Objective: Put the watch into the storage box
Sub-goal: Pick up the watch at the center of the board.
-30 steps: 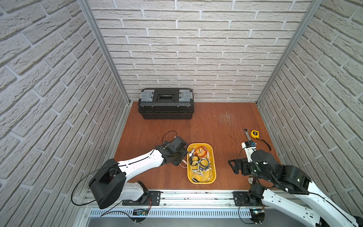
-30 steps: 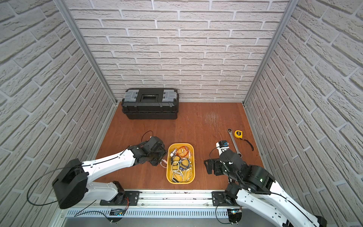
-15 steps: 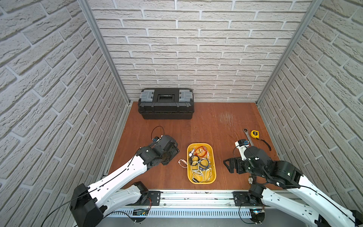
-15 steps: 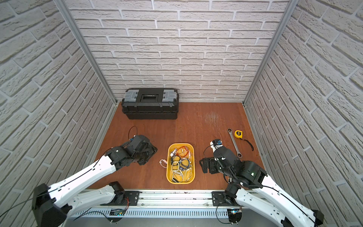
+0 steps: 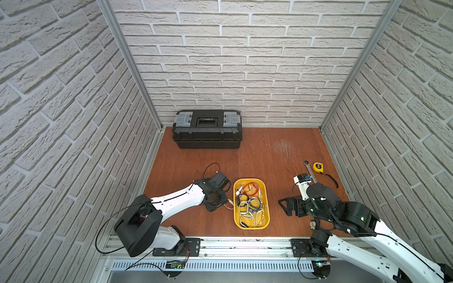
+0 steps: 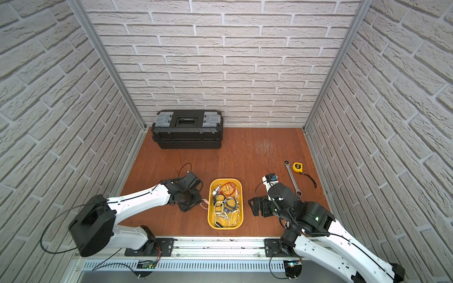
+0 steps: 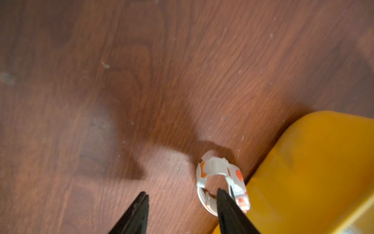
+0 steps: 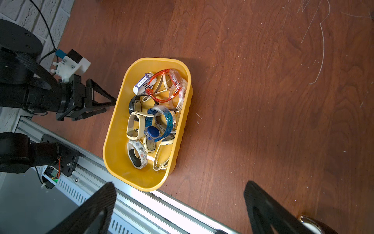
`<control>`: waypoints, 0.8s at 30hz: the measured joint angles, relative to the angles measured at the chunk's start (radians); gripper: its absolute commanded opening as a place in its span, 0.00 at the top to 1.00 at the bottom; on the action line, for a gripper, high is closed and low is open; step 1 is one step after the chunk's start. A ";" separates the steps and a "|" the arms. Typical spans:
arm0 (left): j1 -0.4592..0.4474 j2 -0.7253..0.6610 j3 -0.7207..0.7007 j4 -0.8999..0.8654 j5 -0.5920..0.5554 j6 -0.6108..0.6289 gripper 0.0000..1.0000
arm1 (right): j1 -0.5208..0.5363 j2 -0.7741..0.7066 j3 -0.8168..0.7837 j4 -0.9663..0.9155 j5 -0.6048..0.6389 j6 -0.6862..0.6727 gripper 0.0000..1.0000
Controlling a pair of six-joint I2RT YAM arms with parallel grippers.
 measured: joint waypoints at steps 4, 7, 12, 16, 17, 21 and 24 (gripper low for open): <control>-0.003 0.052 0.016 0.010 0.020 0.029 0.47 | 0.000 -0.016 -0.011 -0.001 0.004 -0.003 0.00; -0.003 0.094 0.029 0.017 0.032 0.053 0.55 | 0.000 -0.022 -0.017 -0.006 0.008 -0.003 0.00; 0.006 0.146 0.071 -0.029 0.051 0.114 0.79 | 0.000 -0.031 -0.017 -0.012 0.019 -0.003 0.00; 0.026 0.177 0.100 -0.055 0.080 0.184 0.85 | 0.000 -0.042 -0.022 -0.015 0.024 -0.003 0.00; 0.027 0.187 0.109 -0.055 0.084 0.204 0.87 | 0.000 -0.045 -0.024 -0.015 0.024 -0.003 0.00; 0.042 0.216 0.138 -0.056 0.100 0.298 0.99 | 0.000 -0.051 -0.032 -0.016 0.024 -0.003 0.00; 0.046 0.217 0.157 -0.095 0.085 0.375 1.00 | 0.000 -0.051 -0.032 -0.016 0.024 -0.003 0.00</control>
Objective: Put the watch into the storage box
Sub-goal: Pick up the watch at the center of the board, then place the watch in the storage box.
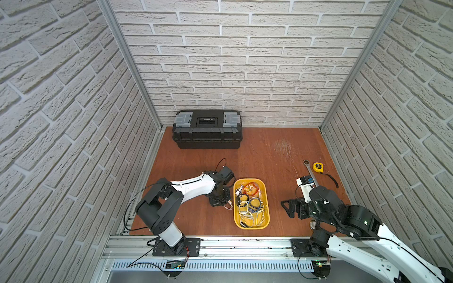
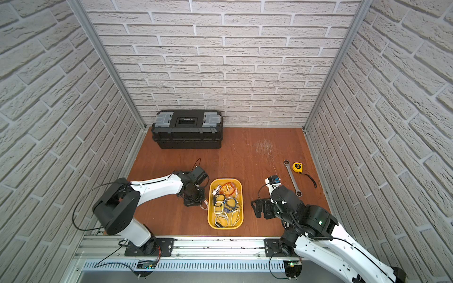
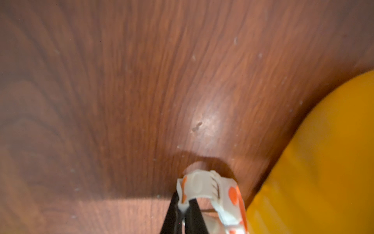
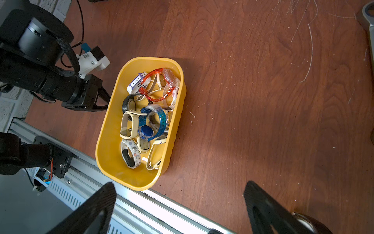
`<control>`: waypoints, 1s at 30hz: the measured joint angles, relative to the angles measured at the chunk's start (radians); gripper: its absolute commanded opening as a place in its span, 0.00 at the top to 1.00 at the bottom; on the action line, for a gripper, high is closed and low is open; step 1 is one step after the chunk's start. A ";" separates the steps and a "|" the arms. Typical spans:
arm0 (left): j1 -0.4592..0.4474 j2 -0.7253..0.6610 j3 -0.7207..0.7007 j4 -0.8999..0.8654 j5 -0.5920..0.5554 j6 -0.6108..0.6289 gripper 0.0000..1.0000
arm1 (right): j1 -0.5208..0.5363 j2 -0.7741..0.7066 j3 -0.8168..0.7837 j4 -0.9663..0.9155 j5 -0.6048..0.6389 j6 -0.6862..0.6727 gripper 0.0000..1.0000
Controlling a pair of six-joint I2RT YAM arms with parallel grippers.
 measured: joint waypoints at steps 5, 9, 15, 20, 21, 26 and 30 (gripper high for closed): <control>0.005 -0.068 0.055 -0.150 -0.084 0.116 1.00 | 0.000 0.000 0.000 0.000 0.002 0.000 0.00; 0.000 -0.190 0.145 -0.290 -0.154 0.183 1.00 | 0.000 0.001 0.000 0.001 0.002 -0.004 0.00; -0.123 -0.219 0.373 -0.396 -0.193 0.283 1.00 | 0.000 0.011 0.002 0.000 0.007 -0.014 0.00; -0.283 -0.023 0.521 -0.404 -0.188 0.377 1.00 | 0.000 -0.006 0.006 -0.002 0.019 -0.014 0.00; -0.310 0.033 0.545 -0.402 -0.183 0.396 1.00 | 0.000 -0.013 0.006 -0.005 0.021 -0.014 0.00; -0.377 0.218 0.616 -0.389 -0.161 0.457 1.00 | 0.000 -0.050 0.008 -0.025 0.029 -0.008 0.00; -0.410 0.296 0.659 -0.375 -0.142 0.484 1.00 | 0.000 -0.077 0.011 -0.050 0.038 -0.006 0.00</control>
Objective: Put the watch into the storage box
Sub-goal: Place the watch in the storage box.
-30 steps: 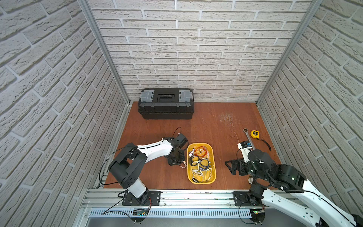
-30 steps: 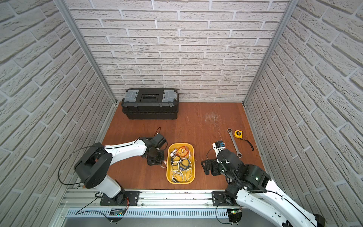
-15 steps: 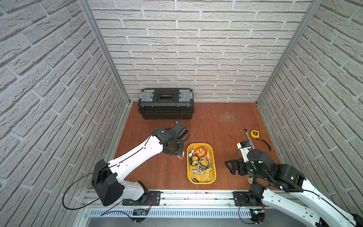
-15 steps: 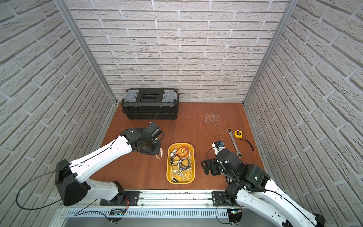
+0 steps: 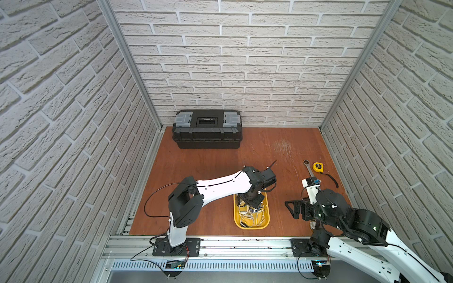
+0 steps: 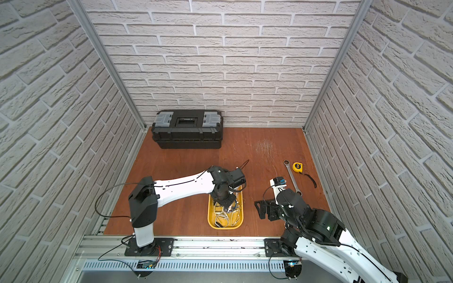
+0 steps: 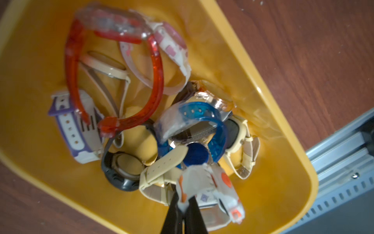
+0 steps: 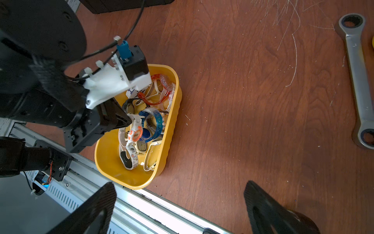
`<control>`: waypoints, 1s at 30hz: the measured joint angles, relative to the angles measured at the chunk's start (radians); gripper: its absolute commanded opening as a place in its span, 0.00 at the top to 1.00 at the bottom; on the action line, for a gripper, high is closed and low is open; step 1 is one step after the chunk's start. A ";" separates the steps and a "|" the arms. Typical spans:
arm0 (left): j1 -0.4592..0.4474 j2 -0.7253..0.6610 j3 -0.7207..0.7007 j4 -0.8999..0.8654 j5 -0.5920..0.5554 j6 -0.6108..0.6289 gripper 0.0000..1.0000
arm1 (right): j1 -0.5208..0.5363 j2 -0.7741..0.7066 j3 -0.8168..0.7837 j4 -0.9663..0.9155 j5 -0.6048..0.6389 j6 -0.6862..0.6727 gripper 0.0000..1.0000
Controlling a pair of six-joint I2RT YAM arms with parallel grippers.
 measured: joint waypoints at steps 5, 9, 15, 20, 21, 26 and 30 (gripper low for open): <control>-0.040 0.077 0.044 0.023 0.030 0.008 1.00 | 0.000 -0.016 0.002 -0.023 0.010 0.000 0.00; -0.055 0.131 0.053 0.037 0.052 0.008 0.85 | 0.000 -0.022 0.002 -0.027 0.014 0.000 0.00; -0.049 0.127 0.068 0.033 0.050 0.006 0.47 | 0.000 -0.022 0.011 -0.039 0.024 0.000 0.00; -0.018 0.048 0.089 0.009 0.028 0.000 0.36 | 0.000 -0.016 0.013 -0.037 0.034 0.000 0.00; -0.011 0.028 0.093 0.006 0.023 0.000 0.35 | 0.000 -0.010 0.013 -0.035 0.036 -0.001 0.00; 0.051 -0.121 0.093 0.013 -0.015 -0.015 0.28 | -0.001 0.057 0.014 0.005 0.066 -0.019 0.00; 0.167 -0.323 -0.026 0.120 -0.047 -0.053 0.05 | -0.026 0.144 0.015 0.064 0.103 -0.041 0.00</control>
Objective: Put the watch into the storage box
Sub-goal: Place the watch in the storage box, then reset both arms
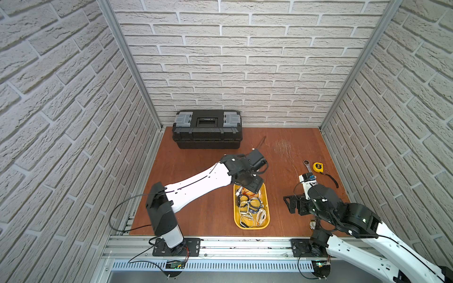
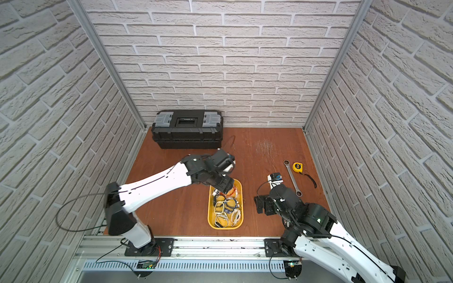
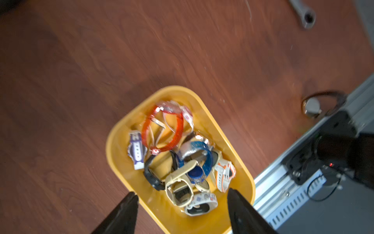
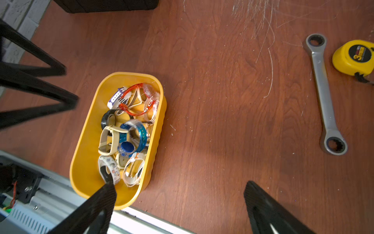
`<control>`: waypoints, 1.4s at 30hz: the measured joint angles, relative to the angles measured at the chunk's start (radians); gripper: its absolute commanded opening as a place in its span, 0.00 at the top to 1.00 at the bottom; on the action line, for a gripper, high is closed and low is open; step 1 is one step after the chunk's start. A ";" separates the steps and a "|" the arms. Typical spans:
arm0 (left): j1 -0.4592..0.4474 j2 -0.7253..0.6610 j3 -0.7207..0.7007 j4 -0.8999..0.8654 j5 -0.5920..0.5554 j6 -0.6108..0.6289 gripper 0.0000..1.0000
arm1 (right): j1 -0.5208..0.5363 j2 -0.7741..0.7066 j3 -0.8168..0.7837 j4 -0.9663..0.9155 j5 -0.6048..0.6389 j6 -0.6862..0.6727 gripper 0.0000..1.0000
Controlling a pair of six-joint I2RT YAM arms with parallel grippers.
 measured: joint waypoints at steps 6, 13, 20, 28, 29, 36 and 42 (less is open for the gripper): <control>0.265 -0.400 -0.311 0.248 -0.145 -0.036 0.02 | -0.160 0.103 -0.007 0.125 0.064 -0.059 0.00; 0.698 -0.677 -0.759 0.534 -0.415 -0.018 0.02 | -0.476 0.266 -0.099 0.405 0.087 -0.213 0.00; 0.915 -0.710 -1.157 0.892 -0.573 0.116 0.02 | -0.642 0.446 -0.302 0.847 0.140 -0.398 0.00; 0.969 -0.283 -1.201 1.484 -0.539 0.280 0.02 | -0.650 0.699 -0.467 1.449 0.085 -0.588 0.01; 0.970 -0.225 -1.204 1.543 -0.518 0.297 0.02 | -0.650 0.733 -0.468 1.498 0.072 -0.604 0.01; 0.988 -0.023 -1.173 1.746 -0.303 0.399 0.02 | -0.705 0.885 -0.467 1.750 -0.028 -0.632 0.01; 1.007 -0.010 -1.167 1.793 -0.219 0.415 0.02 | -0.739 0.919 -0.469 1.830 -0.066 -0.625 0.01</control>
